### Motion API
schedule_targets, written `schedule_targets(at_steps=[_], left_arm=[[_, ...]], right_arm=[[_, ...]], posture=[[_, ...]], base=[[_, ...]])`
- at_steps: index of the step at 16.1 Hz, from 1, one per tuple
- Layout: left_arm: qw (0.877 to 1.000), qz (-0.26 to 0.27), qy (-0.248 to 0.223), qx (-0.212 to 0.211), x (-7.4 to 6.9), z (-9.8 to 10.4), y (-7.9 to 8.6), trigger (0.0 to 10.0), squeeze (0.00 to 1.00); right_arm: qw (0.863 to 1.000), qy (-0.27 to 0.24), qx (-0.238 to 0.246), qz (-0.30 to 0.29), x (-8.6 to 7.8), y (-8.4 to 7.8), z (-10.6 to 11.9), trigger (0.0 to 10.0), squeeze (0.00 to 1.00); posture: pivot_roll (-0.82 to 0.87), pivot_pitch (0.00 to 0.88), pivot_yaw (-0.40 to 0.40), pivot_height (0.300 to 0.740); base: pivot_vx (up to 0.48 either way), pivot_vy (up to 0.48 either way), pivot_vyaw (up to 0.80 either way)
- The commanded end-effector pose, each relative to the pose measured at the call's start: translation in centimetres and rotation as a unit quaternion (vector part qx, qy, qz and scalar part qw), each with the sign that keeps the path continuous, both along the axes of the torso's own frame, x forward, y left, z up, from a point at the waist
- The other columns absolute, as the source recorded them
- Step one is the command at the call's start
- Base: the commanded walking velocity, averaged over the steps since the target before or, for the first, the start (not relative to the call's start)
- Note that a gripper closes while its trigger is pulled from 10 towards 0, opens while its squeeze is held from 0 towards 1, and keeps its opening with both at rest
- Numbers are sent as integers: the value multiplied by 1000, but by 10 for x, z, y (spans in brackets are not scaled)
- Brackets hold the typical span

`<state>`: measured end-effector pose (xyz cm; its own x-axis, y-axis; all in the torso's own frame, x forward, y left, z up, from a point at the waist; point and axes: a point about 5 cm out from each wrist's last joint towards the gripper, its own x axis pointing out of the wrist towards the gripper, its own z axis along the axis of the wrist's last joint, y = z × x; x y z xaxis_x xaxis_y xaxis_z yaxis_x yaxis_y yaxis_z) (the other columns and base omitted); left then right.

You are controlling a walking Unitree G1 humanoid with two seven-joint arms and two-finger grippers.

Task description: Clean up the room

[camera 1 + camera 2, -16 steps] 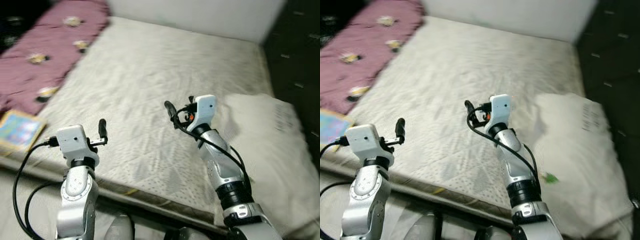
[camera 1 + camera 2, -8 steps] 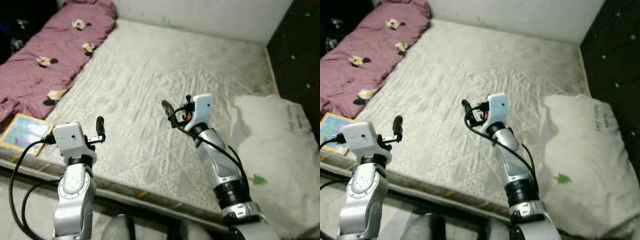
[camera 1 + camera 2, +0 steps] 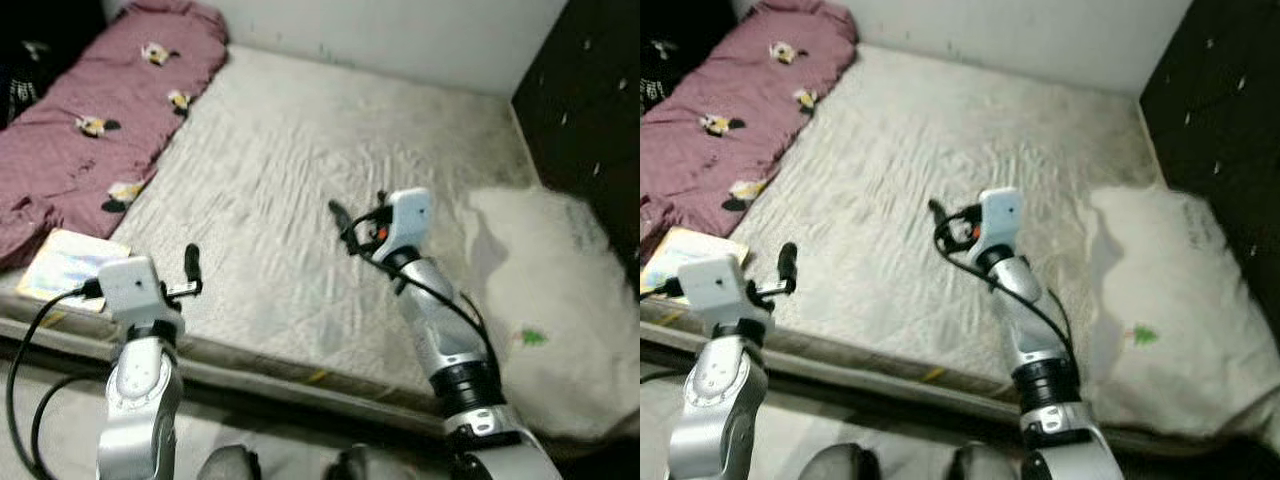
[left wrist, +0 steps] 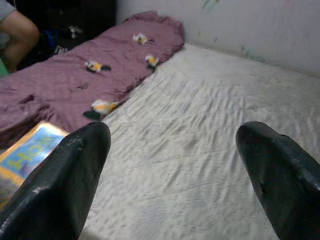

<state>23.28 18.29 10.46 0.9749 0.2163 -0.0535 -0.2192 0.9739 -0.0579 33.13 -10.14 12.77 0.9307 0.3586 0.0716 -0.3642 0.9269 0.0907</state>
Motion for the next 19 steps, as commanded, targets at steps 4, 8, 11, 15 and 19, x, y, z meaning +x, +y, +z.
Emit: schedule_targets(at_steps=[4,8,11,15,19], left_arm=[[1000,16,13,4,-16,-4,10,10000,0],[999,33,24,-3,-24,-6,14,10000,0],[999,29,34,-1,-30,-12,20,10000,0],[999,32,32,-6,-28,-11,21,10000,0],[999,35,27,1,-25,-9,22,10000,0]], right_arm=[[999,38,-10,-33,-16,-26,-21,10000,0],[998,45,-16,-52,-19,-35,-23,10000,0],[996,51,-22,-63,-23,-43,-25,10000,0],[996,52,-23,-67,-25,-44,-25,10000,0],[996,51,-25,-73,-21,-46,-24,10000,0]], posture=[[34,70,-57,740],[33,55,-49,740],[29,51,-51,740],[30,50,-51,740],[30,53,-49,740]], base=[[0,440,-516],[0,0,-352],[0,115,0],[0,480,0],[0,480,-275]])
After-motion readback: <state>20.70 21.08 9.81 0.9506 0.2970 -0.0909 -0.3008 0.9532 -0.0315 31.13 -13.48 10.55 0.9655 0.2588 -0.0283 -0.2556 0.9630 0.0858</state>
